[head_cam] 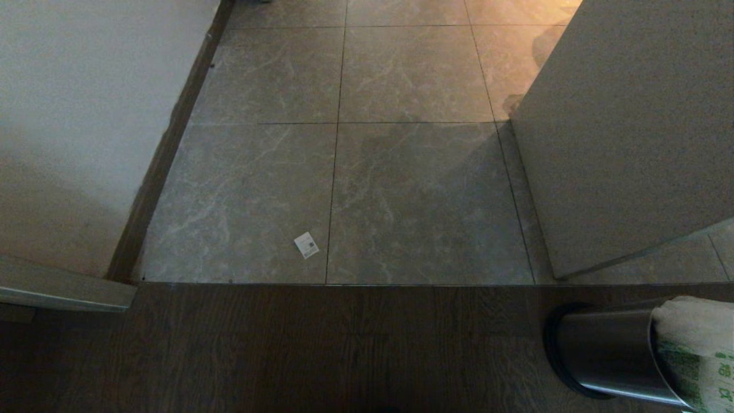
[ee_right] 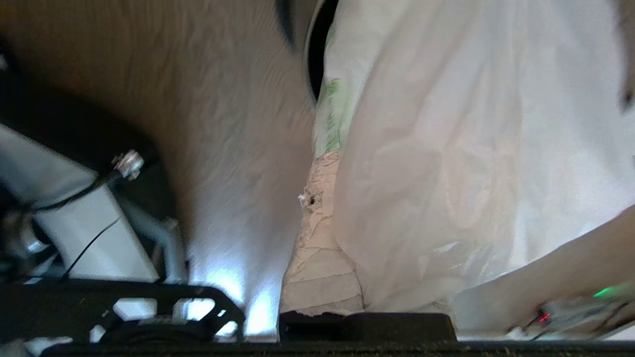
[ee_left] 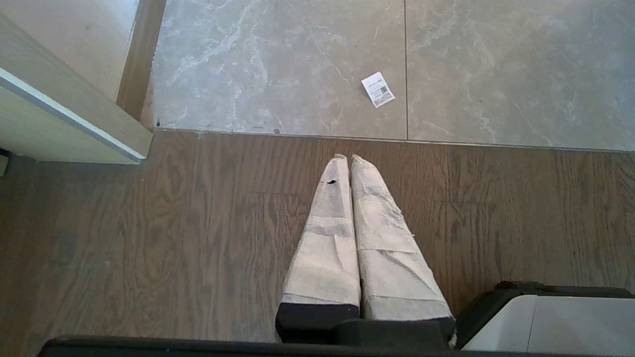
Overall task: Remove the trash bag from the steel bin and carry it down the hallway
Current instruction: Pick up the trash bag
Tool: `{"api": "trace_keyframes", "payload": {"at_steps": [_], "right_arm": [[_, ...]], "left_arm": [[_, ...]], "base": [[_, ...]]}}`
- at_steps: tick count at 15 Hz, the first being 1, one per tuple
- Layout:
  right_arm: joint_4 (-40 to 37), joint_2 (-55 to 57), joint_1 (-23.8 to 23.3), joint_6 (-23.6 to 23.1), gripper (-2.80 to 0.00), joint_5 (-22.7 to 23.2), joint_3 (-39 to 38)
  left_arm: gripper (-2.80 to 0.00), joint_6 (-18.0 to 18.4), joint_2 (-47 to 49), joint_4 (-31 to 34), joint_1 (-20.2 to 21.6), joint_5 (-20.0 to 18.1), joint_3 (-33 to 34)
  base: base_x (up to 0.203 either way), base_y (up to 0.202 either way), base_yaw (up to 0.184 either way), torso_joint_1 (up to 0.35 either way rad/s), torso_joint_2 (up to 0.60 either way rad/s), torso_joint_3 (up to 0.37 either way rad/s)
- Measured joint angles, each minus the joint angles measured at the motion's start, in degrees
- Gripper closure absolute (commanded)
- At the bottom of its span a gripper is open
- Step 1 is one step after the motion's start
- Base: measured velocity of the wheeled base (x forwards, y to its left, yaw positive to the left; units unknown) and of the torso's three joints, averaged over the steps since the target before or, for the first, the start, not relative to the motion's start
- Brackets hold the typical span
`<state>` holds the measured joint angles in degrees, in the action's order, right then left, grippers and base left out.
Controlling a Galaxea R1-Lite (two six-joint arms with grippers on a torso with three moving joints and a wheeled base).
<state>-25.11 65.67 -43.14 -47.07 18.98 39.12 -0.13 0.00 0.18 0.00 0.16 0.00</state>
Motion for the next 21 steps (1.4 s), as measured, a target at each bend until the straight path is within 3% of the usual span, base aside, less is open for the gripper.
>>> {"api": "trace_keyframes", "payload": {"at_steps": [5, 8, 21], "right_arm": [[0.84, 7.58, -4.09, 0.24, 0.0, 0.78, -1.25], [5.93, 13.47, -7.74, 0.22, 0.0, 1.63, -0.2], [16.58, 36.01, -15.58, -0.84, 0.0, 4.44, 14.05]], "left_arm": [[0.0, 0.0, 0.0, 0.0, 0.0, 0.0, 0.0], [0.0, 0.0, 0.0, -0.02, 0.0, 0.0, 0.0], [0.0, -0.03, 0.0, 0.0, 0.0, 0.0, 0.0]], "base": [[0.0, 0.0, 0.0, 0.0, 0.0, 0.0], [0.0, 0.0, 0.0, 0.0, 0.0, 0.0], [0.0, 0.0, 0.0, 0.0, 0.0, 0.0]]}}
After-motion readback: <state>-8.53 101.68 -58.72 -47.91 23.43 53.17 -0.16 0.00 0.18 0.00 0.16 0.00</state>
